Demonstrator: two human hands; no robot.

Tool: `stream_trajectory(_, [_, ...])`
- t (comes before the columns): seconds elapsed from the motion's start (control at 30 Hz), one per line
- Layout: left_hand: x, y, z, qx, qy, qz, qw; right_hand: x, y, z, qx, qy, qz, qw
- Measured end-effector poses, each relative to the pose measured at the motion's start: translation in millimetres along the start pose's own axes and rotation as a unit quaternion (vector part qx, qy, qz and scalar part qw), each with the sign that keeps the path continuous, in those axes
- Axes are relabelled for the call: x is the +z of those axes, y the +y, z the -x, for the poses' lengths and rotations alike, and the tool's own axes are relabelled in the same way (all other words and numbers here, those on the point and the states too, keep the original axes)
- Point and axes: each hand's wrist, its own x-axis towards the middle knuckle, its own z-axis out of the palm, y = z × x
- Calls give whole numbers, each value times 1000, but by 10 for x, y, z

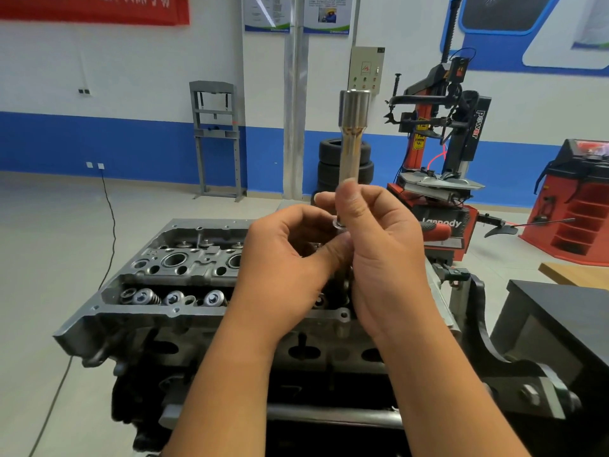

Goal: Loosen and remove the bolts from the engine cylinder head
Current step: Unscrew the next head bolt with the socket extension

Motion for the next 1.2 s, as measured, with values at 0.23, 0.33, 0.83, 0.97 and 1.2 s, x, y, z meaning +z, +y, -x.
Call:
stream_trajectory(0.23, [-32,13,-10,-1,-86,-12,996,-11,18,-5,-11,22,22,999])
stream_trajectory(0.33, [-4,-9,-12,1,-38,-34,999,-8,24,-8,5,11,1,1000])
stream_trajectory(0.83, [-21,-71,-33,-16,-56,-18,998,0,2,2,11,20,-15,1000])
stream_trajectory(0.97, [-33,-53,-30,-9,-81,0,997,-10,16,-4,-7,14,9,1000])
stream_trajectory(1.2, [3,-52,-24,-6,-60,-10,998,-13,18,-7,8,6,-15,1000])
